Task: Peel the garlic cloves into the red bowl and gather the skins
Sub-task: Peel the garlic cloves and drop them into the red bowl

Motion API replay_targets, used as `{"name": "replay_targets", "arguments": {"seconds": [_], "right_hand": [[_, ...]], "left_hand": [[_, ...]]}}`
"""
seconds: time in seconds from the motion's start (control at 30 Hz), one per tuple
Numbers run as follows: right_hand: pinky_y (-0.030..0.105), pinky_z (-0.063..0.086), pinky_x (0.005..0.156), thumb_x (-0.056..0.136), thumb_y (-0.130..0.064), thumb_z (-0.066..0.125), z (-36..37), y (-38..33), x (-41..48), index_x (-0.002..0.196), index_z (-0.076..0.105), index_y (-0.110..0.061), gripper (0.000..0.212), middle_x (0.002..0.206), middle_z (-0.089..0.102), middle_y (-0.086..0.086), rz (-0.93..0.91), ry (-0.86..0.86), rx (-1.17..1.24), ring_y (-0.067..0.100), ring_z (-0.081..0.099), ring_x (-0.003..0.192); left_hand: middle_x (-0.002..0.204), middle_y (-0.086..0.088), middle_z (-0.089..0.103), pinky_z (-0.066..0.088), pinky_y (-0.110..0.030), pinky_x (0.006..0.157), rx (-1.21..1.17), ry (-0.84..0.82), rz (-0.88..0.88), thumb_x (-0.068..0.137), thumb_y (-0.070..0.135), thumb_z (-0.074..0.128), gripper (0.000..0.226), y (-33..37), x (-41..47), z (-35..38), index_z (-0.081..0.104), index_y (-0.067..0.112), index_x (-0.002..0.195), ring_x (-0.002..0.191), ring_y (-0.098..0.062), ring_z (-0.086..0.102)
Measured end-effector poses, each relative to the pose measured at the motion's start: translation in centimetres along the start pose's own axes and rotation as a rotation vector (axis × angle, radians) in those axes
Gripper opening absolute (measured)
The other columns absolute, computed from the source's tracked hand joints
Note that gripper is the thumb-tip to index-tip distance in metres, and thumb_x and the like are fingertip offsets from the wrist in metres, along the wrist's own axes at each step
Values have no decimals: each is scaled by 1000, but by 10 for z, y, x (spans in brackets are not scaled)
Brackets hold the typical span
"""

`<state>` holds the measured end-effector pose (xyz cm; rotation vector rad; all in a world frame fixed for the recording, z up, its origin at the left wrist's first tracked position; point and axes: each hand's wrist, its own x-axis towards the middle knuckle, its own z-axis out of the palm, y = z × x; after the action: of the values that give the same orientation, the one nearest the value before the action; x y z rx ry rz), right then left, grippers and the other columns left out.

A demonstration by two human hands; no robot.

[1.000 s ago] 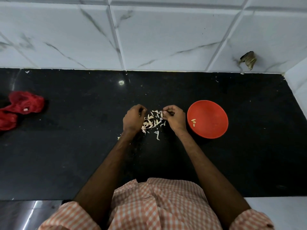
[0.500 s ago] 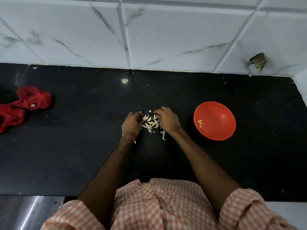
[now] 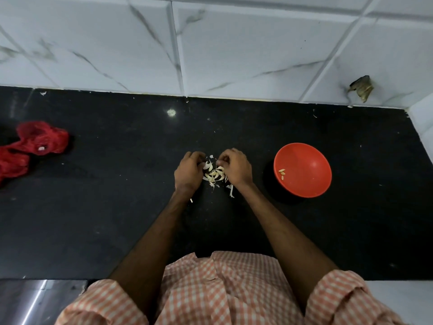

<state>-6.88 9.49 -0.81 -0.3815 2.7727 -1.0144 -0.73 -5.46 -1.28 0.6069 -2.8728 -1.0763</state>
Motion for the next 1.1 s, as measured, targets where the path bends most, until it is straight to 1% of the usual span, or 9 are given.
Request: {"name": "replay_targets", "arguments": {"seconds": [0.1,0.23,0.3,0.43,0.53,0.67,0.8,0.97,1.1], "right_hand": [[32,60,73,85,-3,75,-6,-4,-3,89,69,-11,11,83,70,-1,242,32,528,13,69,78],[27,61,79,92,8,61,-25,-9,-11,110,67,-2,21,93,73,10,388,-24,983,20,73,88],[25,60,81,96,10,53,-37,-10,-14,115,67,0,26,101,73,12,432,-53,1159,17,73,93],[27,60,84,100,2,50,-67,0,-21,112,66,3,20,108,71,17,544,24,1562,21,72,97],[29,57,94,104,-12,50,-95,17,-30,112,63,7,25,115,69,21,543,141,1670,27,68,109],[34,54,99,104,-19,51,-130,52,-48,112,65,7,30,121,68,22,626,332,1666,28,66,114],[24,54,85,107,-26,46,-138,82,-63,124,62,6,40,128,64,19,734,428,1448,26,61,122],[30,44,91,106,-30,46,-134,90,-70,115,73,-8,36,119,67,4,685,367,845,21,60,114],[29,50,95,98,-8,58,-109,65,-64,114,73,-6,22,115,72,7,231,394,475,16,65,107]], "left_hand": [[110,9,66,55,-35,80,-174,8,16,96,15,59,21,10,3,4,66,26,114,97,-9,63],[98,3,73,58,-35,85,-553,-39,-37,93,-1,58,25,31,6,12,70,17,105,91,-9,69],[97,-1,75,58,-34,77,-629,-71,-25,94,-2,56,24,39,7,13,71,13,105,87,-12,70],[95,-4,73,57,-29,64,-770,-197,-12,98,-6,47,26,71,8,21,68,3,111,78,-17,67],[97,-3,72,57,-28,60,-829,-324,7,100,-6,41,29,103,6,33,66,3,112,73,-11,63],[111,-9,71,59,-31,71,-924,-521,-93,102,-4,38,30,145,1,56,61,5,119,88,-16,68],[118,-14,66,59,-28,69,-889,-583,-153,96,-10,37,34,168,-6,74,59,1,121,92,-19,64],[103,-9,71,50,-23,47,-841,-338,-161,99,-3,42,27,152,2,66,63,6,113,69,-13,62],[92,-1,73,56,-32,75,-503,-93,-20,95,0,53,24,88,18,41,71,15,96,83,-10,67]]}}
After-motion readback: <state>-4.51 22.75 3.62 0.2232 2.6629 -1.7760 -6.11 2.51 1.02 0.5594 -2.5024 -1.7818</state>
